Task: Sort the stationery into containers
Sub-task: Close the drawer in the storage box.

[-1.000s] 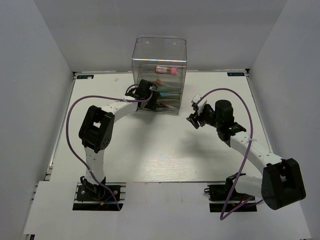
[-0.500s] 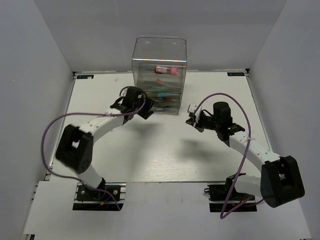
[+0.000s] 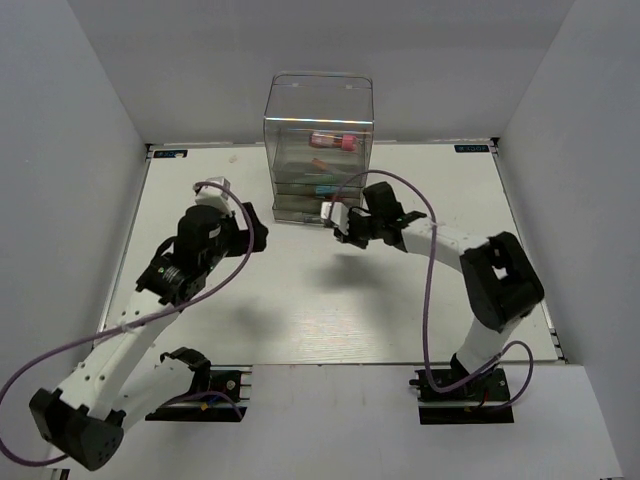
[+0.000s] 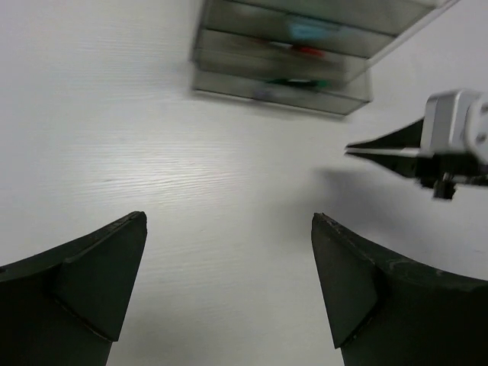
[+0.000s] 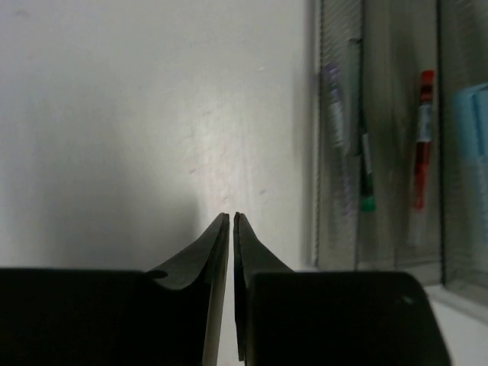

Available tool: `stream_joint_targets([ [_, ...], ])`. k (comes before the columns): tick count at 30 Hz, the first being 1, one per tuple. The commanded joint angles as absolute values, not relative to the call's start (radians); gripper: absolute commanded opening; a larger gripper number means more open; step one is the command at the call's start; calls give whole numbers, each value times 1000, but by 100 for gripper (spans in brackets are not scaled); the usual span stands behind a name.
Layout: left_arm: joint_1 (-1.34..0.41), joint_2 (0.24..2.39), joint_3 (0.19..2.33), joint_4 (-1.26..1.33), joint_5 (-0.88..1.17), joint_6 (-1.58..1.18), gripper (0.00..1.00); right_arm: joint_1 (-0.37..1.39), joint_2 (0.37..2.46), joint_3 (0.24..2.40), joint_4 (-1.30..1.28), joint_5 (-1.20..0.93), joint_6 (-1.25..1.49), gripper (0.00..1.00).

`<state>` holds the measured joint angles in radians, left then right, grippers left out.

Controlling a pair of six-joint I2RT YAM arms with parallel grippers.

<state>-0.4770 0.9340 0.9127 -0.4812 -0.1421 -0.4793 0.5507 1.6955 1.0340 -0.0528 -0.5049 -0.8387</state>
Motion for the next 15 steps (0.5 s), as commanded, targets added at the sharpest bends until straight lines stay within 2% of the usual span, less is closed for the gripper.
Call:
stream_joint_targets([
  [1, -491, 823, 884, -672, -336, -241, 99, 600, 1796, 1144, 18, -332, -805, 13],
  [7, -491, 390, 698, -595, -321, -239, 99, 637, 1928, 1239, 109, -143, -761, 14],
  [10, -491, 298, 689, -615, -370, -259, 99, 641, 1971, 1279, 166, -26, -735, 14],
  [15, -491, 298, 689, -626, -338, -272, 99, 641, 2037, 1321, 212, 130, -723, 14],
])
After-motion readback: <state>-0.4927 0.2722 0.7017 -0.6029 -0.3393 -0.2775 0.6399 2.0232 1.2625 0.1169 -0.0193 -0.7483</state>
